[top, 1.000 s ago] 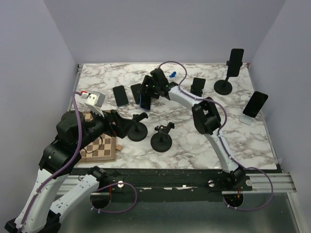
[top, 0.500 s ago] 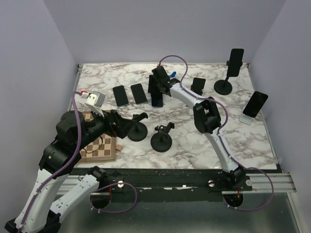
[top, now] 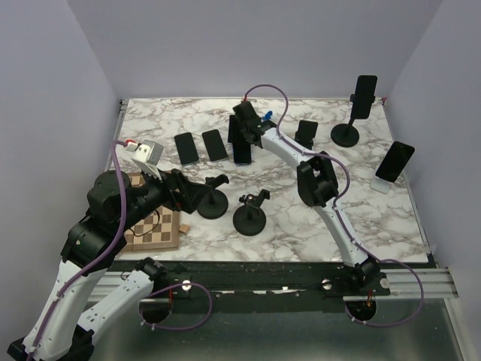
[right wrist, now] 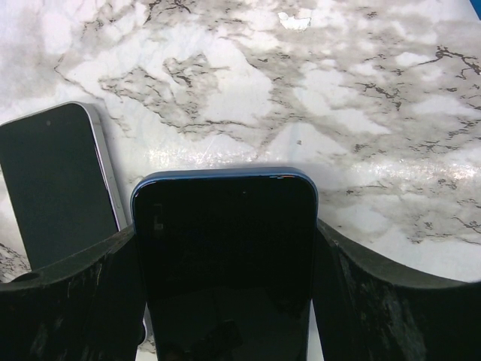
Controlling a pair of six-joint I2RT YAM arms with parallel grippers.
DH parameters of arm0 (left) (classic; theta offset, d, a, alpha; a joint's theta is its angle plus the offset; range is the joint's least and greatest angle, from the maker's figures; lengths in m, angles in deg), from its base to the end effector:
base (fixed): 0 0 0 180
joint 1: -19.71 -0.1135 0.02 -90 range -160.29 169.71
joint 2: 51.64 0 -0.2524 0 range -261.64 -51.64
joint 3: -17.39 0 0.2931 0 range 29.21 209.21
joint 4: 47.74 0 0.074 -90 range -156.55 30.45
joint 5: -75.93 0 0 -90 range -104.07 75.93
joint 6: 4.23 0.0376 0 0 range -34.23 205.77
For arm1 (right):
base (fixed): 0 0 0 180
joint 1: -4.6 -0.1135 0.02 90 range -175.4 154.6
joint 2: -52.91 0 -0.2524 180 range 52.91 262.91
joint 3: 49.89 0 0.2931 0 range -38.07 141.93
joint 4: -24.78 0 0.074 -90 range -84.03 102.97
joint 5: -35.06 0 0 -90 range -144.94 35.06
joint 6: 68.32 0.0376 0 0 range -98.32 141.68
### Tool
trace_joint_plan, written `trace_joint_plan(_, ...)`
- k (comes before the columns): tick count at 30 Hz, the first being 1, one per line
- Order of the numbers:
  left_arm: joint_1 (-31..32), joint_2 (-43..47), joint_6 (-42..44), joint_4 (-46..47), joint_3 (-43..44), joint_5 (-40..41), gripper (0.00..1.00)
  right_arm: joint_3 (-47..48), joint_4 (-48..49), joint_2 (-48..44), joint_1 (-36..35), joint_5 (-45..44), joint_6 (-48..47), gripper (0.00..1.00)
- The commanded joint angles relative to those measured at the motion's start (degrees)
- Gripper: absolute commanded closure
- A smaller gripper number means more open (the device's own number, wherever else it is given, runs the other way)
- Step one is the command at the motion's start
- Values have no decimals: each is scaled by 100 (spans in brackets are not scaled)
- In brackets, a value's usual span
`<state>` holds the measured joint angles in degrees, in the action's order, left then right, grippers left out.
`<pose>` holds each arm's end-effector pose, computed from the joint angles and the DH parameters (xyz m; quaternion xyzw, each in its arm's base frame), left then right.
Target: Remove the phone from the phone stand
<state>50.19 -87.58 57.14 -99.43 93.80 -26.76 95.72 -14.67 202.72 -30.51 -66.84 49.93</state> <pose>0.1227 -0.0818 0.4303 0.0825 0.7669 -0.3854 0.5065 0.5040 0.3449 0.1425 -0.0140 0.9152 0.1245 0.3831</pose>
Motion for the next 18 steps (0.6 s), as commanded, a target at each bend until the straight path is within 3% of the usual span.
trace_joint_plan(1, -15, -29, -69, 129, 13, -128, 2, 82, -387, 211, -39, 527, 202, 17)
trace_joint_plan(3, -9, -26, -106, 147, 4, -136, 2, 93, -458, 80, -39, 579, 143, 1)
trace_joint_plan(11, -7, 53, -307, 217, -13, -237, 2, -207, -692, -789, -8, 730, -81, 0)
trace_joint_plan(18, -9, 65, -501, 296, -76, -491, 1, -1472, -439, -2382, 70, 879, -443, 0)
